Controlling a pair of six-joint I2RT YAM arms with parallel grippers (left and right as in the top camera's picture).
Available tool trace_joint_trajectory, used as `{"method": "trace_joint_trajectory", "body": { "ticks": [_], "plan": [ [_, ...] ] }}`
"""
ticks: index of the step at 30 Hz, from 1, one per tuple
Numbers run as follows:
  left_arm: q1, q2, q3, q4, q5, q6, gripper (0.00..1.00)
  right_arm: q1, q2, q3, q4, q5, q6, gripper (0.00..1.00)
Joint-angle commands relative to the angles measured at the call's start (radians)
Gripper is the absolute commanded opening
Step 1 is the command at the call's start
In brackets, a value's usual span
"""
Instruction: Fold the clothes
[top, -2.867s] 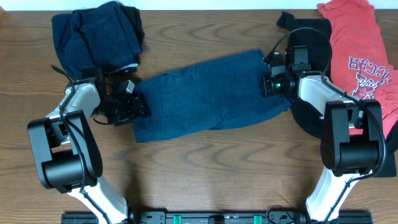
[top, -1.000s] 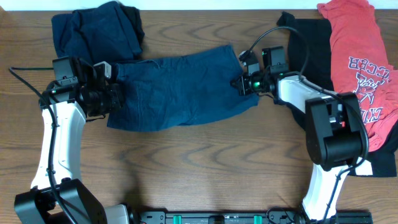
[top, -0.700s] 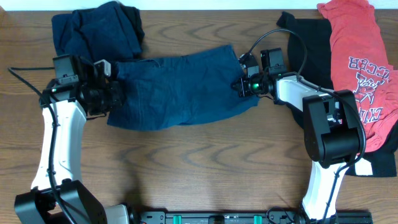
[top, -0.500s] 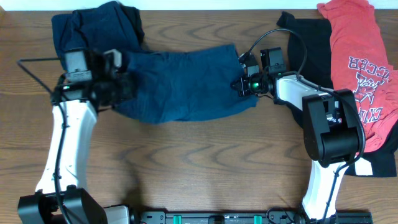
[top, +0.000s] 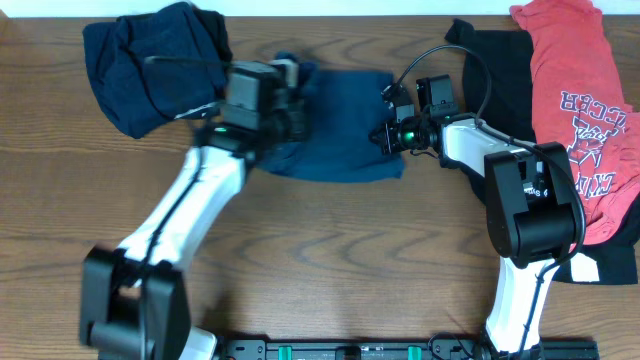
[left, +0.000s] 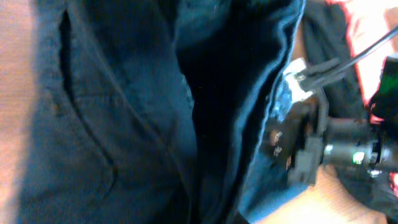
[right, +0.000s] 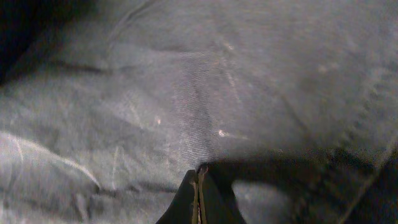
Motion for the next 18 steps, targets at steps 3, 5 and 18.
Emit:
{"method": "trace_joint_trajectory", "body": {
  "ticks": [3,5,18],
  "plan": [
    [-0.069,0.106,0.030,0.175,-0.044,-0.074,0.06,0.023,0.068,-0.024,-0.041,0.053,0.013,0.01],
    [-0.079,0.138,0.030,0.244,-0.043,-0.111,0.06,0.023,0.068,-0.024,-0.045,0.052,0.013,0.01],
    [-0.139,0.204,0.030,0.380,-0.027,-0.128,0.90,0.006,0.066,-0.024,0.002,0.012,0.044,0.01]
  ]
}}
